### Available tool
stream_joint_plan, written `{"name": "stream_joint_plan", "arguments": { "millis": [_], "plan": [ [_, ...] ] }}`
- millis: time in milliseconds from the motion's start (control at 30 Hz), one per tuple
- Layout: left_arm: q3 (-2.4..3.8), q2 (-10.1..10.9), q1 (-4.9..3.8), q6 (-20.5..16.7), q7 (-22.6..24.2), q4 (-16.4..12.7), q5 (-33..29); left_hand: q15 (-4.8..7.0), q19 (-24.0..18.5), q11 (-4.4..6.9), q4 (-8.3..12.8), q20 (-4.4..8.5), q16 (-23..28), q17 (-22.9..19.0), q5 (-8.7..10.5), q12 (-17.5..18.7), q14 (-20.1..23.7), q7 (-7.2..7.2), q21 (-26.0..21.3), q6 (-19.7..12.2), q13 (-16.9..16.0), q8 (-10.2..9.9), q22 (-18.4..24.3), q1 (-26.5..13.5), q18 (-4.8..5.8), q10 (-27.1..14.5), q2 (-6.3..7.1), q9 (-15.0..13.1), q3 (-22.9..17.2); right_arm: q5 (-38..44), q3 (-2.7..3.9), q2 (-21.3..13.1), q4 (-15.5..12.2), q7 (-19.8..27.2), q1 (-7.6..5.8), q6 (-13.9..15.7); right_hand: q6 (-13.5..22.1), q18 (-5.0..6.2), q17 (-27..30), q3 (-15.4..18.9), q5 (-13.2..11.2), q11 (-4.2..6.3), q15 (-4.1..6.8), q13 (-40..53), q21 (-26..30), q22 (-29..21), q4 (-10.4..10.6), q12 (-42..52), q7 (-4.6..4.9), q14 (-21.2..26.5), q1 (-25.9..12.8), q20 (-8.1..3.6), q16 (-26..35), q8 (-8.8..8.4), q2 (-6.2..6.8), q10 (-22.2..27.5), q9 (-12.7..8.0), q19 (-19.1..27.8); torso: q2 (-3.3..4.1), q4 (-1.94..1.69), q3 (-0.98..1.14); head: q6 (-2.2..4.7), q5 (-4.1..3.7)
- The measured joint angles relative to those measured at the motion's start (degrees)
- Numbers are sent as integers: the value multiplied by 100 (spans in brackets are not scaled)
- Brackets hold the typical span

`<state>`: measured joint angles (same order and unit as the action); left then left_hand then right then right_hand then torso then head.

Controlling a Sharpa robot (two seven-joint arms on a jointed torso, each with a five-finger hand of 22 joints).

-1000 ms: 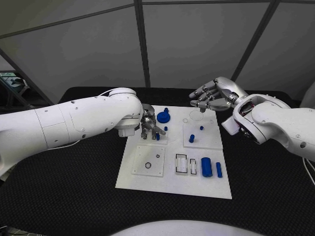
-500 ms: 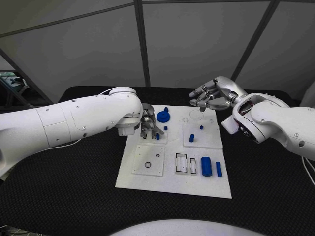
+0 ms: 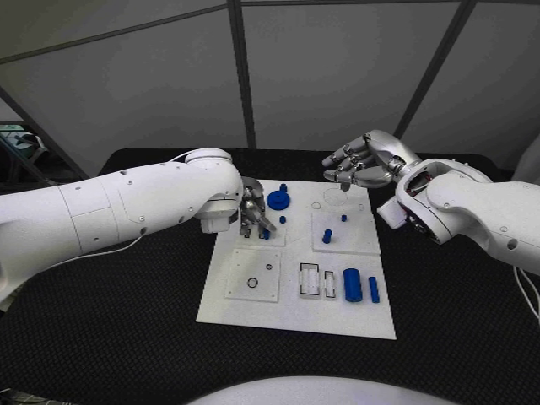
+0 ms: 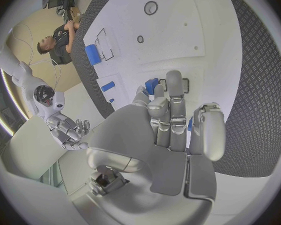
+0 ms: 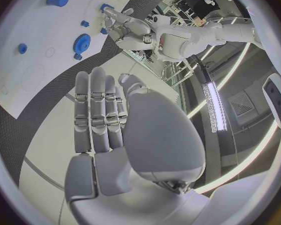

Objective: Assemble the parts on the task board

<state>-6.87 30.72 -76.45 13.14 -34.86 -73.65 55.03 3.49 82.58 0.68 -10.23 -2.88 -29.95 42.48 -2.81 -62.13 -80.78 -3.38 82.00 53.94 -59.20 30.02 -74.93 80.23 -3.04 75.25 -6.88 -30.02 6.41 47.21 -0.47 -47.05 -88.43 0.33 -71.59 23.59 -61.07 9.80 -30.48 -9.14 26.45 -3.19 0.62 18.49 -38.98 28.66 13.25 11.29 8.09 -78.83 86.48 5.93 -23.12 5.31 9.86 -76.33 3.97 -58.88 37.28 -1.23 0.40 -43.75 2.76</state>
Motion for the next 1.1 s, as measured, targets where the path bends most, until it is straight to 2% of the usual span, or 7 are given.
{"name": "stream_joint_plan", "arguments": {
  "millis": [233, 400, 467, 567, 633, 700, 1100],
  "plan": [
    [7, 53, -11, -3, 1, -47, -124, -2, -21, -1, 102, 21, 50, 64, 13, 137, 1, -22, 0, -63, 79, -164, 0, 257, 1, -62, 67, 26, -718, 1, 0, 20, 35, 5, 0, -9, 0, 1, -8, -15, 1, -9, 0, 6, 0, 0, -14, 0, 0, 0, 0, 0, 0, 0, 0, 9, 0, 0, 1, 0, -1, -5, -10],
    [4, 102, -12, -17, 2, -92, -194, -12, -21, -20, -248, 21, 117, 119, -2, 301, 11, -95, 0, -136, 195, -344, 0, 330, 1, -146, 328, 75, -1398, 1, 0, 27, 54, 7, 0, -14, 0, 0, -8, -14, 1, -9, 0, 6, 0, -1, -14, 0, 0, 0, 0, 0, 0, 0, 0, 9, 0, 0, 1, -3, -1, -5, 7],
    [-1, 130, -4, -35, 2, -115, -217, -12, -21, -27, -292, 20, 134, 147, -28, 334, 12, -114, 0, -155, 227, -380, 0, 213, 0, -162, 541, 75, -2001, 1, 0, 28, 66, 8, 0, -18, 0, 1, -8, -14, 1, -9, 0, 6, 0, -1, -14, 0, 0, 0, 0, 0, 0, 0, 0, 9, 0, 0, 1, -3, -1, -6, 9],
    [-5, 176, 6, -76, 5, -160, -236, -34, -21, -52, -297, 21, 177, 186, -69, 334, -9, -115, 0, -155, 236, -362, 1, -188, 1, -152, 1030, -73, -3058, 2, 0, 30, 75, 8, 0, -29, 0, 0, -16, -14, 1, 0, -33, 13, 0, 7, -14, 0, 0, 33, 0, 0, 1, 0, 0, 42, 0, 0, 1, -3, -1, -9, 23],
    [-7, 227, 9, -135, 18, -209, -249, -34, -20, -76, -284, 21, 185, 206, -72, 334, -9, -115, 0, -155, 235, -255, 1, -410, 1, -128, 1246, -201, -3525, 7, 0, 34, 81, 8, 0, -38, 21, 1, -19, -14, 1, -9, -19, 13, 0, 7, -14, 0, 21, 47, 0, 0, 1, 0, 0, 51, 0, 0, 1, -3, -1, -10, 37],
    [-7, 280, 9, -208, 33, -257, -256, -35, -21, -78, -181, 20, 205, 226, -222, 334, -10, -115, 0, -155, 224, -177, 1, -635, 1, -98, 1377, -301, -3865, 12, 0, 36, 85, 8, 0, -45, 21, 0, -19, -32, 1, -9, -11, 19, 0, 6, 3, 0, 21, 54, 0, 0, 1, 0, 0, 51, 0, 0, 2, -4, -1, -10, 41],
    [-9, 737, 27, -1038, 216, -799, -267, -20, 1, -39, -19, -1, 232, 258, -508, 263, -42, -114, 29, -155, 161, -6, 1, -949, 0, -15, 1540, -539, -4170, 41, 0, 10, 132, 8, 0, -60, 21, 0, -32, -32, 29, -29, -32, 26, 0, 12, 4, 23, 21, 75, -47, 0, 1, 0, 1, 70, 0, 0, -4, -20, 6, -23, 62]
  ]
}}
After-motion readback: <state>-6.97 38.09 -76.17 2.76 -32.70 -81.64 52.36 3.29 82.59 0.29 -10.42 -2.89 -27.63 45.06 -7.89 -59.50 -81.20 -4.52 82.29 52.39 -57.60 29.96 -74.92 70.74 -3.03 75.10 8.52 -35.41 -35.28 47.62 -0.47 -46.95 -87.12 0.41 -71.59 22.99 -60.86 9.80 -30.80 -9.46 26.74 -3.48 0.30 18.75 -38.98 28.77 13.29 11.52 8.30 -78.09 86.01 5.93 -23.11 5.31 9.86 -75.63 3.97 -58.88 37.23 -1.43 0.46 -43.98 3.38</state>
